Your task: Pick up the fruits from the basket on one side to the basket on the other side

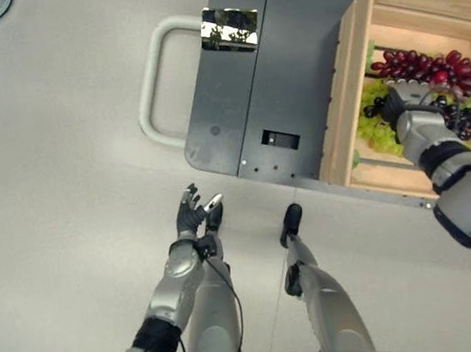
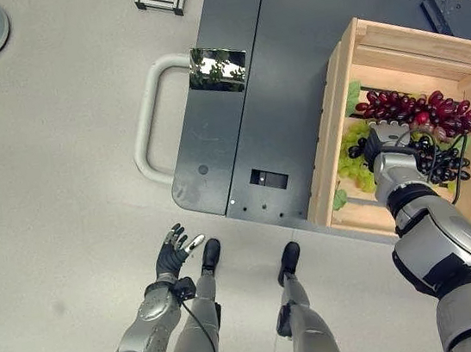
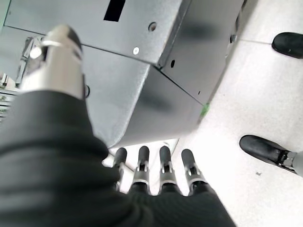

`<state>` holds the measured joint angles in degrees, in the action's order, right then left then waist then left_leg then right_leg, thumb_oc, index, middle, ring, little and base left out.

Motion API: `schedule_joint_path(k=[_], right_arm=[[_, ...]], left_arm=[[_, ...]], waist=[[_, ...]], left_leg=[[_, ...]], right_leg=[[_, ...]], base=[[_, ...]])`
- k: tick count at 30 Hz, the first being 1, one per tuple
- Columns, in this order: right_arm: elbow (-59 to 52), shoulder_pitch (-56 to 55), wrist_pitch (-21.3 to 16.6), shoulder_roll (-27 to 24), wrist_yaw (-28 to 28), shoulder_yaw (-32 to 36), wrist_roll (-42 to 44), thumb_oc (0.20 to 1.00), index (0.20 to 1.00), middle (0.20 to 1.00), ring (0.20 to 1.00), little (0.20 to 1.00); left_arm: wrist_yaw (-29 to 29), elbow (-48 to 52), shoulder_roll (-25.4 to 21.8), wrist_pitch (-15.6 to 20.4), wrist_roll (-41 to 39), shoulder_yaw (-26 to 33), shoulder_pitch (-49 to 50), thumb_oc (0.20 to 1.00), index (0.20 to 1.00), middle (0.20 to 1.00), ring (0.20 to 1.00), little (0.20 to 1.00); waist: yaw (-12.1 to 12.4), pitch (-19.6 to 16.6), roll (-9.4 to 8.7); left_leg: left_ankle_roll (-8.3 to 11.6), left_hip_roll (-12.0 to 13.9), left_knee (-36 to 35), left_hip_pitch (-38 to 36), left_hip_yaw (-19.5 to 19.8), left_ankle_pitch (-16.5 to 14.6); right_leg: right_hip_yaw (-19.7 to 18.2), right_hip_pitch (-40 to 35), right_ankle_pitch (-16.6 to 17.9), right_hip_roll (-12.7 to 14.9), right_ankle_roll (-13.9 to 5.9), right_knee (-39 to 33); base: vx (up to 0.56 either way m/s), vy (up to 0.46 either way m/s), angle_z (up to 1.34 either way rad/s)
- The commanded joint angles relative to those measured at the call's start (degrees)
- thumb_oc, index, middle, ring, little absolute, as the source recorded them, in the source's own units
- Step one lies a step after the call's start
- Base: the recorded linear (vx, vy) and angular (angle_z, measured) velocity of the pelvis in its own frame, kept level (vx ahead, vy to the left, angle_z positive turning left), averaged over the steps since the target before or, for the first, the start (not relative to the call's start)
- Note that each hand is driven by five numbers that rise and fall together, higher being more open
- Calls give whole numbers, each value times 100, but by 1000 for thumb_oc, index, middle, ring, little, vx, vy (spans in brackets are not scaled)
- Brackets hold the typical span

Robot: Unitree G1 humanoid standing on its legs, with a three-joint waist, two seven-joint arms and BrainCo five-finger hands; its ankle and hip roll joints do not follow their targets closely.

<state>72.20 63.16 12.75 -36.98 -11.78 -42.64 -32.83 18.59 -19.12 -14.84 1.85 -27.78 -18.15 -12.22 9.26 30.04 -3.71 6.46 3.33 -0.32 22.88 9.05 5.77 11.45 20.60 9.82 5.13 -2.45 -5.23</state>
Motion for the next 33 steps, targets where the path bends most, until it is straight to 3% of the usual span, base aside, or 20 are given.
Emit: schedule_joint_path(k=[1, 10, 28, 30, 31, 32, 33], right_arm=[[291, -60, 77, -179, 372, -593, -464, 1000, 1000, 1000, 1000, 1000], [696, -521, 194, 242, 548, -286, -734, 1000, 1000, 1000, 1000, 1000], [793, -1372, 214, -14, 101, 594, 76, 1000, 1000, 1000, 1000, 1000], [781, -1449, 229, 15, 47, 666, 126, 865, 865, 865, 865, 865], [753, -1500, 229, 52, -8, 717, 192, 570, 570, 570, 570, 570], [751, -1536, 236, 71, -37, 776, 239, 213, 213, 213, 213, 213], [725, -1561, 239, 102, -125, 858, 337, 200, 200, 200, 200, 200]], left_arm=[[59, 341, 19, 180, 73, -157, -39, 1000, 1000, 1000, 1000, 1000], [112, 413, 93, 154, 86, -185, -183, 1000, 1000, 1000, 1000, 1000], [205, 551, 108, 176, 120, -128, -170, 1000, 1000, 1000, 1000, 1000], [240, 572, 104, 189, 129, -130, -176, 1000, 1000, 1000, 1000, 1000], [260, 595, 106, 199, 136, -126, -175, 1000, 1000, 1000, 1000, 1000], [278, 599, 110, 201, 141, -118, -172, 1000, 1000, 1000, 1000, 1000], [303, 612, 110, 209, 140, -111, -176, 1000, 1000, 1000, 1000, 1000]], waist=[[-38, -25, 12], [-54, -25, 78], [-73, -25, 180], [-88, -25, 210], [-97, -25, 231], [-98, -25, 243], [-104, -25, 257]], left_leg=[[-262, -248, -223, 316, 26, 228], [-271, -290, -260, 334, 91, 238], [-283, -317, -218, 389, 115, 229], [-288, -329, -194, 409, 121, 220], [-289, -330, -182, 418, 119, 219], [-289, -330, -171, 424, 116, 216], [-291, -327, -163, 435, 117, 216]], right_leg=[[-251, -39, -730, 142, -494, 403], [-213, -27, -734, 147, -492, 374], [-194, 14, -738, 178, -500, 398], [-199, 35, -748, 180, -496, 413], [-206, 50, -746, 182, -492, 426], [-213, 54, -750, 182, -489, 432], [-213, 65, -752, 185, -487, 440]], base=[[0, 0, 0], [-1, 0, 0], [-2, 0, 1], [-13, 4, 4], [-10, 3, 3], [0, 0, 0], [0, 0, 0]])
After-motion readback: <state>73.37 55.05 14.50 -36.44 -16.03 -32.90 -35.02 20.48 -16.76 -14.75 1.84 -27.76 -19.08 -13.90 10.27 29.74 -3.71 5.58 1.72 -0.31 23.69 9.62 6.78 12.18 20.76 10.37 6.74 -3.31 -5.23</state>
